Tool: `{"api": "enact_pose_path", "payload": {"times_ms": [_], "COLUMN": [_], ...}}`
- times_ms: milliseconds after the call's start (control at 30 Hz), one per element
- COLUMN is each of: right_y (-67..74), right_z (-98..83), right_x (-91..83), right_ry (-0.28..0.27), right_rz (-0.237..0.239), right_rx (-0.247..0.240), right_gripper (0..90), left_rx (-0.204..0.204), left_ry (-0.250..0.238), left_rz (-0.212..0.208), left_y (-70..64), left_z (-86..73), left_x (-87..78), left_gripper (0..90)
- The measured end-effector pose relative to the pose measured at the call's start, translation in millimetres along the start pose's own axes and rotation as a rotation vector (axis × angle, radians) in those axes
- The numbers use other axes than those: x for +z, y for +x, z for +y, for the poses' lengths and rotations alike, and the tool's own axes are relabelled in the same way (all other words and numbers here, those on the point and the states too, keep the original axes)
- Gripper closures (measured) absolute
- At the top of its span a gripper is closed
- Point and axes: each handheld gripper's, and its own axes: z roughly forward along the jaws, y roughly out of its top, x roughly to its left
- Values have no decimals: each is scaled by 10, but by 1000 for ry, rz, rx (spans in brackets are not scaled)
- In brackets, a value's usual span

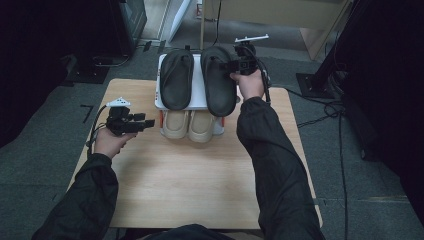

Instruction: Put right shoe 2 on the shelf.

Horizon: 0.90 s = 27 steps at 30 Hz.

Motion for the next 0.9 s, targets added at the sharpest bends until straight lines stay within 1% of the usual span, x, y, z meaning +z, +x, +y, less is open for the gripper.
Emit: {"api": "enact_pose_path", "payload": {"times_ms": [67, 100, 167, 200, 333, 433, 467, 500, 567, 600, 667, 733, 800, 900], "right_y": [9, 13, 14, 20, 41, 46, 44, 31, 7, -10, -23, -16, -9, -7], "right_z": [14, 22, 33, 39, 42, 36, 34, 25, 12, -3, -29, -54, -81, -122], "right_x": [58, 96, 155, 184, 292, 319, 322, 331, 342, 343, 324, 259, 153, -34], "right_ry": [1, 0, -6, 4, 24, 23, 26, 24, 28, 32, 25, 5, -22, -45], "right_rz": [16, 10, 11, 6, -13, -24, -25, -16, -1, 14, 24, 31, 34, 46], "right_rx": [17, 11, 28, 33, 13, -3, -9, -14, -6, -7, -19, -31, -49, -66], "right_gripper": [685, 686, 686, 686, 684, 680, 671, 637, 602, 569, 547, 522, 510, 534], "left_rx": [5, 6, 7, 8, 7, 1, 5, 4, 0, 4, 7, 12, 8, 7], "left_ry": [2, 0, 1, 3, -1, -4, -2, 0, 3, 6, 6, 8, 5, 3], "left_rz": [-2, -2, -7, -7, -10, -11, -12, -12, -12, -13, -13, -14, -13, -8], "left_y": [3, 4, 8, 10, 20, 29, 39, 41, 41, 41, 31, 26, 26, 29], "left_z": [5, 7, 9, 9, 6, 3, 3, 4, 7, 8, 9, 10, 7, 6], "left_x": [0, 0, 0, 0, -1, 1, 6, 10, 27, 29, 30, 26, 23, 17], "left_gripper": [409, 409, 409, 409, 409, 409, 409, 409, 409, 409, 409, 409, 409, 409]}}
